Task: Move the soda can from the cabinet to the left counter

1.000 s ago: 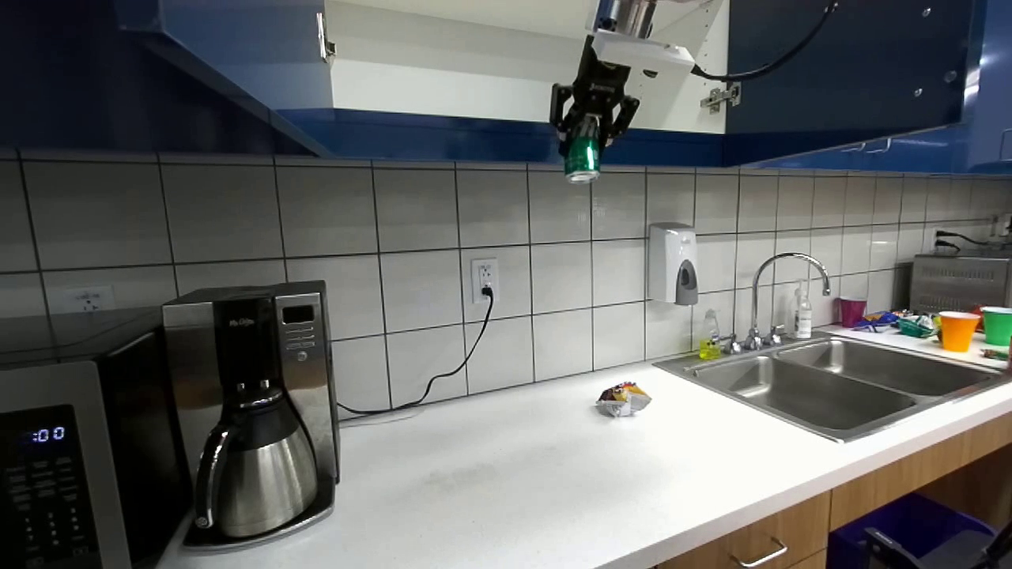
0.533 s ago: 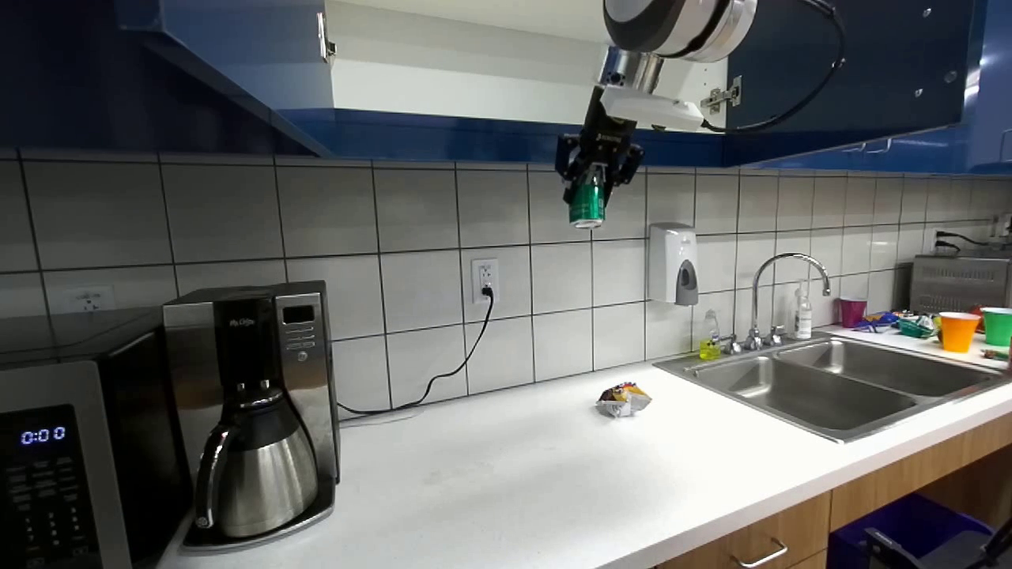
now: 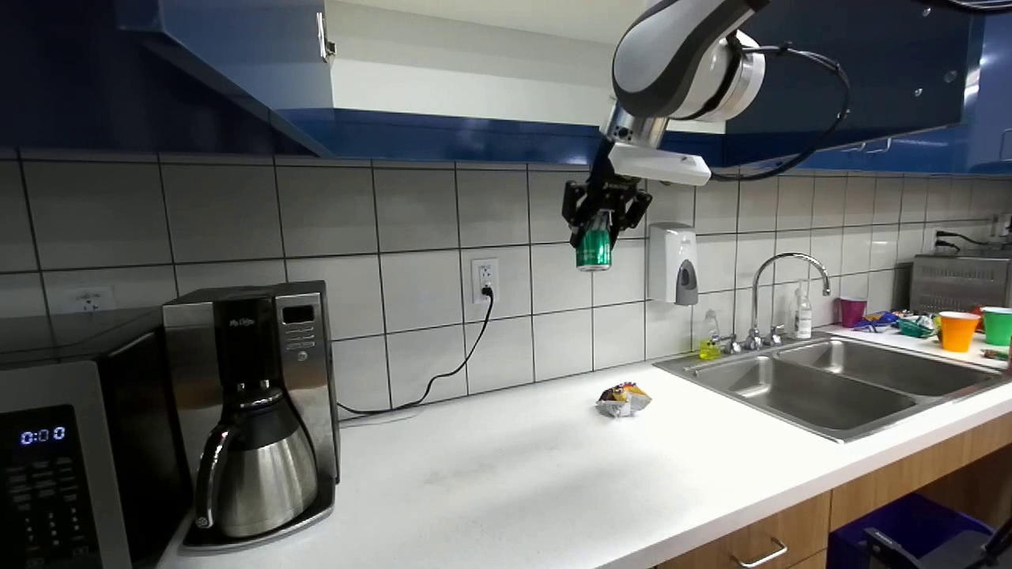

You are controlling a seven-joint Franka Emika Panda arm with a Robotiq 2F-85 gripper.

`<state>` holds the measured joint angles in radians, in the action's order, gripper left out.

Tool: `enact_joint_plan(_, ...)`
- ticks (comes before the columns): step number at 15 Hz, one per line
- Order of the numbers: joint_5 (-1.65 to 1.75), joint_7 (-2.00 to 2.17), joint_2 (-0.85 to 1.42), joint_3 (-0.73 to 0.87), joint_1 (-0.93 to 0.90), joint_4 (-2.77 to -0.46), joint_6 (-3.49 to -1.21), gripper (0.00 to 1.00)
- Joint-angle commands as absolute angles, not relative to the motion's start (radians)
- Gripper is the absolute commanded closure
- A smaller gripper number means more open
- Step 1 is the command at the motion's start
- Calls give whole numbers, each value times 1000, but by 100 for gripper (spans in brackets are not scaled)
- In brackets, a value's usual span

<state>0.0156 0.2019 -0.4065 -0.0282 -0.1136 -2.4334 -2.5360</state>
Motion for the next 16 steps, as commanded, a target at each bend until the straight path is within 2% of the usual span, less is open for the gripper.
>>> enact_joint_plan(1, 0, 158, -369, -38, -83, -2483, -2655, 62)
enact_joint_plan(16, -78, 25, 9, 29, -96, -2514, -3096, 62)
